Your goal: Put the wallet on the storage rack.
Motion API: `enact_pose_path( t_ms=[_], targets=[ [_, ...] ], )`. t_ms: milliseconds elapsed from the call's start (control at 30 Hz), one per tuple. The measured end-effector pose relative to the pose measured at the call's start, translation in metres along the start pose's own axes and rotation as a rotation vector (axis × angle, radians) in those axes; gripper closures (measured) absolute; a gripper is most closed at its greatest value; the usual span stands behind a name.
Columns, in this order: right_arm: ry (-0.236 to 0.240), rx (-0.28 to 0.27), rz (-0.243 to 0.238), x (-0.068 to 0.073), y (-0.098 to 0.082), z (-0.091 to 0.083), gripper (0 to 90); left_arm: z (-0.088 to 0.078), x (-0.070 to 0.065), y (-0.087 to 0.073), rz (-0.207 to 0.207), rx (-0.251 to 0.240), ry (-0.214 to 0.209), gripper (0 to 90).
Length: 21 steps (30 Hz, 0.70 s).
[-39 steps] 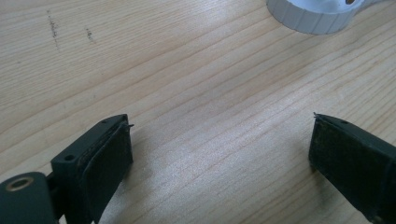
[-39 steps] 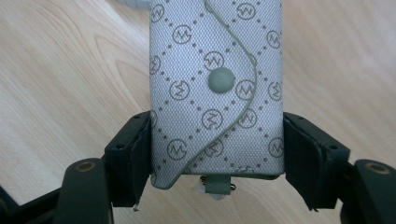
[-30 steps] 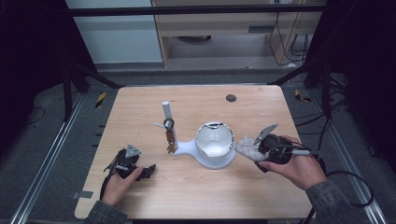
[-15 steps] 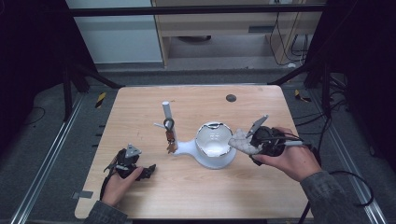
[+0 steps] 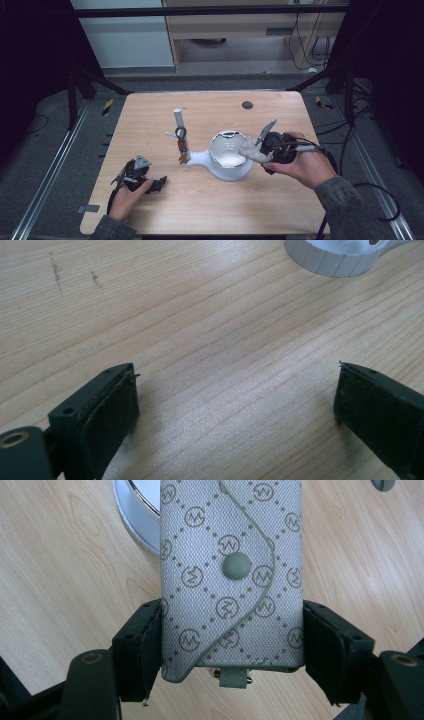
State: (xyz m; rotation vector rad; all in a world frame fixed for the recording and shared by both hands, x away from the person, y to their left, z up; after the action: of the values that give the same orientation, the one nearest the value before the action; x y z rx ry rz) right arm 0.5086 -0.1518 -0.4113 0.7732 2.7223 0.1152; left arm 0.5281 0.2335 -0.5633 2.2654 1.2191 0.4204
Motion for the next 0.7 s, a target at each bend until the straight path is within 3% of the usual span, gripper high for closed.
enact_pose_path(
  t_ms=[700],
  targets=[
    [0.009, 0.06, -0.069, 0.01, 0.027, 0.013, 30.3, 0.0, -0.001, 0.0, -0.001, -0.002, -0.001, 3.2]
  ],
)
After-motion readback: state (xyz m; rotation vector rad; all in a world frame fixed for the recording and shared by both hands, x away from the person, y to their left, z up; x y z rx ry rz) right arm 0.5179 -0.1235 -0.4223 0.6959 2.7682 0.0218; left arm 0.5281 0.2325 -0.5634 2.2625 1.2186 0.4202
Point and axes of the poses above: each handheld gripper's, and its own axes: z roughly forward along the jaws, y roughly out of its top, x roughly to its left, the point moved 8 cm from there along z, roughly forward along the jaws, and after that the axes turned 9 degrees about x, right-handed, at the moved point
